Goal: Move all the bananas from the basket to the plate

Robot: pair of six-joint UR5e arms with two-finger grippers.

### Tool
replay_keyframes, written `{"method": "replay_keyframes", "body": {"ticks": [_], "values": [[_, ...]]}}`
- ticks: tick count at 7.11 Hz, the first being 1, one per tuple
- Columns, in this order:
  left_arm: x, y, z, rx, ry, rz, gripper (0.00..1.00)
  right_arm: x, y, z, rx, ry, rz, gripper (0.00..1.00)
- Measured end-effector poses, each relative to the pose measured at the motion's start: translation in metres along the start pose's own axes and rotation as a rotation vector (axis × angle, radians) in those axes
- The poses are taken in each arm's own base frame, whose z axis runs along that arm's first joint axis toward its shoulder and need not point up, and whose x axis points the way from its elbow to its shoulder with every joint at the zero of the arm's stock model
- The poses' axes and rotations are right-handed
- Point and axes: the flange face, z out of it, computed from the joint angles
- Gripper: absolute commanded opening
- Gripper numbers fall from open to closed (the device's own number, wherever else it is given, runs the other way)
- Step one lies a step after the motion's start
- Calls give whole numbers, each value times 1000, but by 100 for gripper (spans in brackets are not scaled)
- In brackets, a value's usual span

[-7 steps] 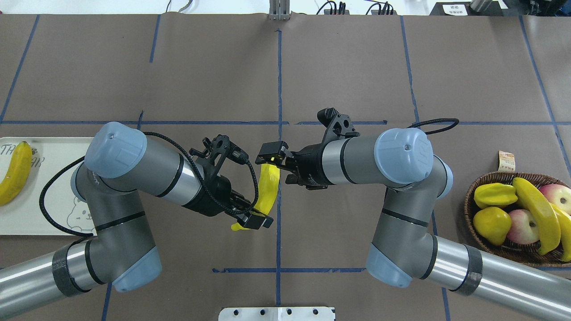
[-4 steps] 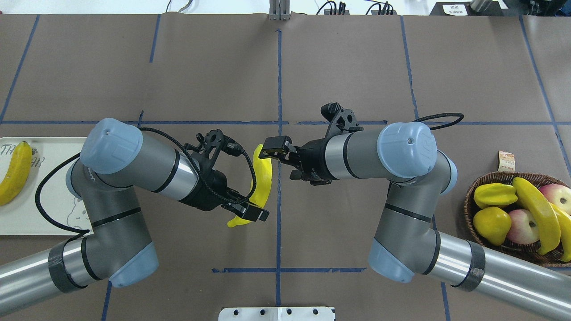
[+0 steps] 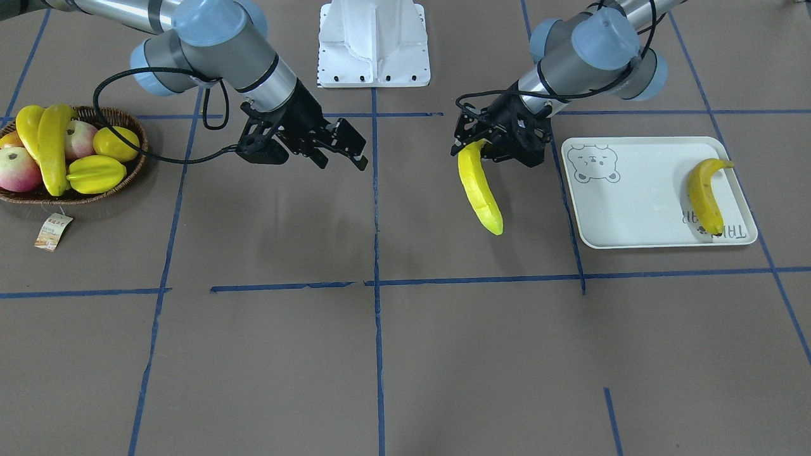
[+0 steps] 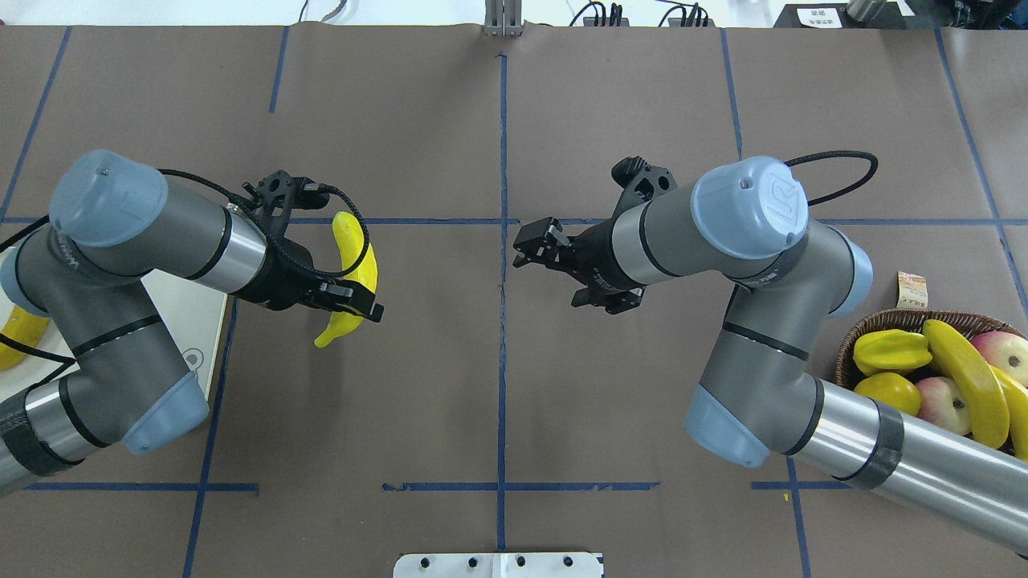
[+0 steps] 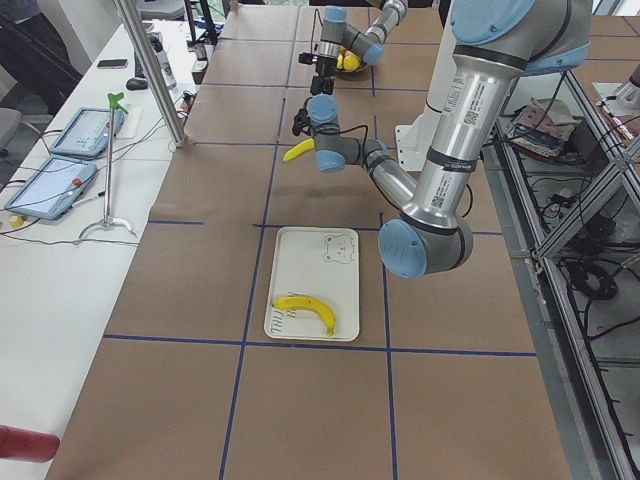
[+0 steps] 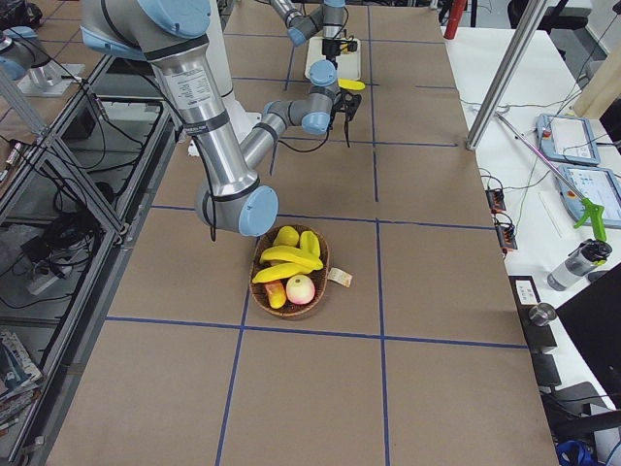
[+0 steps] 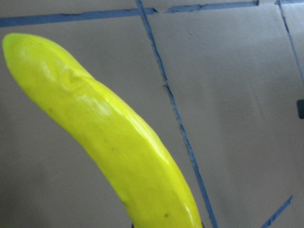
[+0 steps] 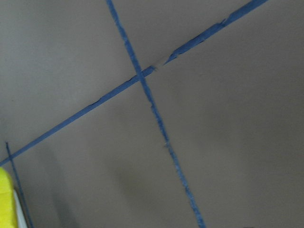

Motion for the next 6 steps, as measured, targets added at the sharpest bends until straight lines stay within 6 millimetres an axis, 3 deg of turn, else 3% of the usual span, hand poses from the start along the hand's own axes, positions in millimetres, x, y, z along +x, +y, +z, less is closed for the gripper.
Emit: {"method": "replay_keyframes", "body": {"ticks": [2,4,6], "values": [[-54,6,-15,1,-84,-32,0,4,-6,-29,7,147,-46,100],[-128,17,-46,3,-184,21,0,18,-7,-57,15,225,-72,100],[-204,27,-85,-24,-308,88,0,27,-15,-70,16,273,-71,100]]}}
